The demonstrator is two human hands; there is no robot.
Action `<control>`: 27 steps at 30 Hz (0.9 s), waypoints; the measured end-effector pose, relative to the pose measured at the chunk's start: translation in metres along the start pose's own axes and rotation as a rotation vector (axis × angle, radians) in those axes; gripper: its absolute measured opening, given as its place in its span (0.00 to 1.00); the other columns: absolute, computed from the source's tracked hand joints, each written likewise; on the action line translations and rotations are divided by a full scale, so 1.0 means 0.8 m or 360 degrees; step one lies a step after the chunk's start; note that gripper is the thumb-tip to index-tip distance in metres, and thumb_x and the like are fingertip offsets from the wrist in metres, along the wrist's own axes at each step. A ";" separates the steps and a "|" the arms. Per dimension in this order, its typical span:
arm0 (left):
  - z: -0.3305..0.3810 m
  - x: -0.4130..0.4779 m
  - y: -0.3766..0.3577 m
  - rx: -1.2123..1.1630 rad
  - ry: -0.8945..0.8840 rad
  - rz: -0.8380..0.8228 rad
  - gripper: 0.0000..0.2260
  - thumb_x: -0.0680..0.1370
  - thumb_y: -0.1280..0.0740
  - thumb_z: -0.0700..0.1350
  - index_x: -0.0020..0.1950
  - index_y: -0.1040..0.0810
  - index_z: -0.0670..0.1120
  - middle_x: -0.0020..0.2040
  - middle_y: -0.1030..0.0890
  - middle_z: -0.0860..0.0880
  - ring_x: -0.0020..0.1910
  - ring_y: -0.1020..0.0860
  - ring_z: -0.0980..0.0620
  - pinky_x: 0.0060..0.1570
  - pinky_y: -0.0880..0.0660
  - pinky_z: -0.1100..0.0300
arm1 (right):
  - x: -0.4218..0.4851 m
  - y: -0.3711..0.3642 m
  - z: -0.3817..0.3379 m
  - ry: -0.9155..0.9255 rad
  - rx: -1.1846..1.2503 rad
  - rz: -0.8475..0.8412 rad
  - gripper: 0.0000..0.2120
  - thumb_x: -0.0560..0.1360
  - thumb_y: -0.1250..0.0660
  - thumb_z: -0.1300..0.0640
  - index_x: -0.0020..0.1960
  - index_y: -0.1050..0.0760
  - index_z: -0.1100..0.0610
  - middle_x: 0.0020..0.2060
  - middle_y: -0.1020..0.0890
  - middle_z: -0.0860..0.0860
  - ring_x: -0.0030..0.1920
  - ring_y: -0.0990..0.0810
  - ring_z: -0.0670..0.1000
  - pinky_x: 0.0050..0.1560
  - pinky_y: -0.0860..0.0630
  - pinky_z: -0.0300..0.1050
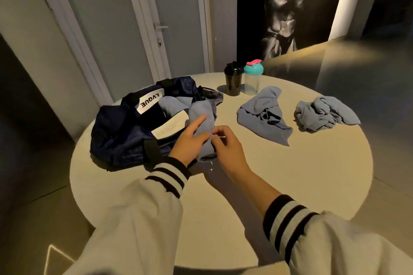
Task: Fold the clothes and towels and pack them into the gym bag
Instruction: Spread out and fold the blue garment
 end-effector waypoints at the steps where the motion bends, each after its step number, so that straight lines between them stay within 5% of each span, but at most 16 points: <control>1: 0.002 0.019 0.014 -0.0023 0.0045 0.0003 0.22 0.81 0.36 0.42 0.74 0.30 0.60 0.76 0.34 0.49 0.72 0.33 0.48 0.71 0.32 0.50 | 0.021 -0.011 -0.001 0.0026 0.0001 -0.0034 0.05 0.82 0.40 0.60 0.53 0.26 0.54 0.47 0.20 0.49 0.44 0.21 0.43 0.43 0.24 0.36; 7: 0.009 0.104 0.109 -0.0098 0.0119 0.0270 0.21 0.80 0.34 0.39 0.70 0.25 0.58 0.68 0.29 0.54 0.54 0.26 0.61 0.45 0.28 0.74 | 0.134 -0.082 -0.023 0.0053 -0.0149 -0.0304 0.07 0.83 0.39 0.53 0.60 0.26 0.49 0.53 0.21 0.45 0.52 0.22 0.45 0.53 0.25 0.40; 9: 0.013 0.126 0.144 -0.0066 0.0206 0.0351 0.22 0.79 0.35 0.37 0.70 0.25 0.57 0.65 0.29 0.53 0.50 0.26 0.62 0.41 0.29 0.75 | 0.161 -0.100 -0.035 0.0018 -0.0320 -0.0288 0.13 0.84 0.40 0.52 0.66 0.26 0.53 0.60 0.21 0.49 0.58 0.23 0.47 0.61 0.25 0.44; 12: 0.011 0.154 0.180 0.0020 0.0529 0.0250 0.19 0.80 0.36 0.38 0.69 0.24 0.52 0.66 0.26 0.47 0.52 0.25 0.54 0.49 0.30 0.63 | 0.201 -0.117 -0.043 -0.0089 -0.0796 -0.0393 0.16 0.84 0.40 0.52 0.69 0.26 0.53 0.64 0.21 0.52 0.62 0.23 0.54 0.65 0.28 0.54; 16: -0.012 0.171 0.190 0.0188 0.0955 -0.0121 0.17 0.81 0.34 0.42 0.70 0.24 0.45 0.68 0.23 0.42 0.65 0.24 0.43 0.55 0.32 0.61 | 0.232 -0.135 -0.039 -0.0328 -0.1375 -0.0924 0.16 0.81 0.39 0.51 0.67 0.24 0.52 0.65 0.24 0.53 0.66 0.28 0.58 0.69 0.35 0.60; 22: -0.019 0.195 0.187 0.0181 0.1021 0.0042 0.16 0.81 0.36 0.40 0.69 0.25 0.39 0.58 0.22 0.41 0.54 0.24 0.45 0.46 0.33 0.66 | 0.235 -0.136 -0.027 -0.0384 -0.1474 -0.1098 0.20 0.81 0.40 0.50 0.73 0.31 0.51 0.63 0.27 0.56 0.63 0.34 0.61 0.64 0.33 0.51; 27: -0.020 0.229 0.185 0.0191 0.0875 0.0206 0.21 0.81 0.35 0.40 0.74 0.29 0.48 0.71 0.28 0.41 0.66 0.27 0.41 0.61 0.30 0.57 | 0.228 -0.121 -0.042 -0.0412 -0.1400 -0.1035 0.17 0.82 0.41 0.51 0.68 0.25 0.49 0.57 0.19 0.57 0.61 0.28 0.57 0.55 0.26 0.50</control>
Point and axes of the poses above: each hand's wrist, its own x-axis towards the middle knuckle, its own y-axis out of the back of the hand, z = x × y, the point moved 1 cm from there along x, towards the middle knuckle
